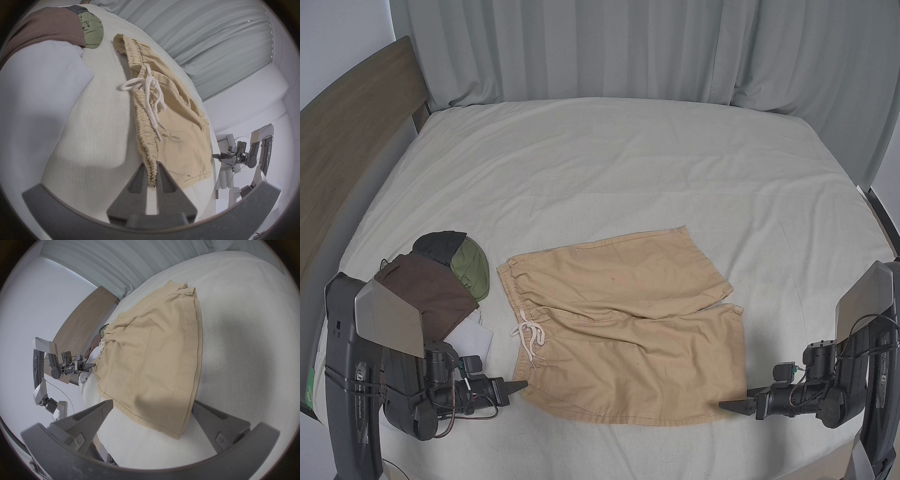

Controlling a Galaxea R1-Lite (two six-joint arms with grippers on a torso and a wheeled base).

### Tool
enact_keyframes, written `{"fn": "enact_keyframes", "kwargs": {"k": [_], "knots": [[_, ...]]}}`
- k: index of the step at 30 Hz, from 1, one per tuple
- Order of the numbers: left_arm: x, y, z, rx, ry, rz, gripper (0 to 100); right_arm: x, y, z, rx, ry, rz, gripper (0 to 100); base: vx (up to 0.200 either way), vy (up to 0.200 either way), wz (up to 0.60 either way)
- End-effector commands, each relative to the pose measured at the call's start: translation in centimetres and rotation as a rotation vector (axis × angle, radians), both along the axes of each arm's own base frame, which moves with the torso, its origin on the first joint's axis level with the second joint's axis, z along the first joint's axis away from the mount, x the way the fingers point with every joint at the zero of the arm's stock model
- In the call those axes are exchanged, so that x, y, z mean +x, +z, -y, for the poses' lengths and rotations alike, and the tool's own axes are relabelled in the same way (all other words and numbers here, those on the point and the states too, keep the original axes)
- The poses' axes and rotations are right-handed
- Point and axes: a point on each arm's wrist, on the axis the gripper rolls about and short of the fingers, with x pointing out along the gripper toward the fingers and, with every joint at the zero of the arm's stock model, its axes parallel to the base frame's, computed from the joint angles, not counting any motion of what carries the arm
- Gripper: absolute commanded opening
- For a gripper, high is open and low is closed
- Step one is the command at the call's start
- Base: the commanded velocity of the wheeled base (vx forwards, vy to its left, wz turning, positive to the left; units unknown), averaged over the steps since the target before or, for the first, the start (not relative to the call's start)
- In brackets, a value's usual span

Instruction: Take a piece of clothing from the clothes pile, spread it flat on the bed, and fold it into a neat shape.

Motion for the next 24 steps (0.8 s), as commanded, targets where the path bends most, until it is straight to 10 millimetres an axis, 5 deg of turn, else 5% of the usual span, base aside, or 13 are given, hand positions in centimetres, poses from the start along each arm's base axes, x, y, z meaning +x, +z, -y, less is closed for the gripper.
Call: {"fn": "enact_keyframes", "kwargs": {"k": [1, 24], "knots": [[0.0, 0.0, 0.0, 0.0, 0.0, 0.001, 0, 0.1, 0.0, 0.0, 0.001, 0.0, 0.003, 100, 0.0, 0.0, 0.0], [0.0, -0.1, 0.0, 0.001, -0.001, -0.001, 0, -1.2, -0.6, 0.0, -0.009, 0.017, -0.058, 100, 0.0, 0.0, 0.0]]}}
